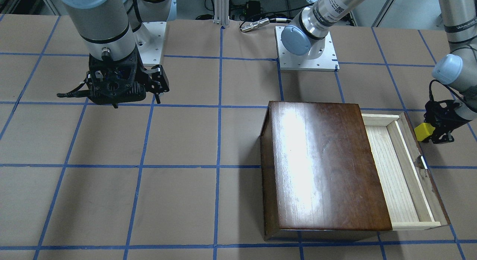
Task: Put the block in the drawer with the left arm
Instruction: 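Lift the yellow cube with the left gripper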
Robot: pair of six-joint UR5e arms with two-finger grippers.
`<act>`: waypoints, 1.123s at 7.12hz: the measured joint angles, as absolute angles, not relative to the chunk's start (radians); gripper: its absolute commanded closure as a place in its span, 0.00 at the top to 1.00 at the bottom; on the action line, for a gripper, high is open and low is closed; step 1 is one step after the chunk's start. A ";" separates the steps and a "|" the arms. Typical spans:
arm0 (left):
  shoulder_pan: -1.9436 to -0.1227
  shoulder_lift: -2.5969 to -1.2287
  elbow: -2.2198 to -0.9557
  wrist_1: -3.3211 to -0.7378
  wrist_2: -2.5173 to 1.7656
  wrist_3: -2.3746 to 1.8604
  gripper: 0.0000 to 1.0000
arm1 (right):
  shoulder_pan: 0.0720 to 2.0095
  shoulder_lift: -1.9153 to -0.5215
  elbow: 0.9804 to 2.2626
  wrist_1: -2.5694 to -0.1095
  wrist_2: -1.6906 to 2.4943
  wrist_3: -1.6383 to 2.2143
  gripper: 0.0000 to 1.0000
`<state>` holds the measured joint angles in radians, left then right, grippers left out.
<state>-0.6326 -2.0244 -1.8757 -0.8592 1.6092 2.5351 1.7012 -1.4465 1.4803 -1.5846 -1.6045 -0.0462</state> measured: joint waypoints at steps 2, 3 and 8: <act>-0.633 -2.025 -1.875 -0.859 1.609 2.535 0.00 | 1.701 -1.447 1.480 -1.585 -1.605 -0.046 1.00; -0.633 -2.025 -1.875 -0.859 1.609 2.535 0.00 | 1.701 -1.447 1.480 -1.585 -1.605 -0.047 1.00; -0.637 -1.998 -1.863 -0.859 1.614 2.518 0.00 | 1.701 -1.447 1.480 -1.585 -1.605 -0.046 1.00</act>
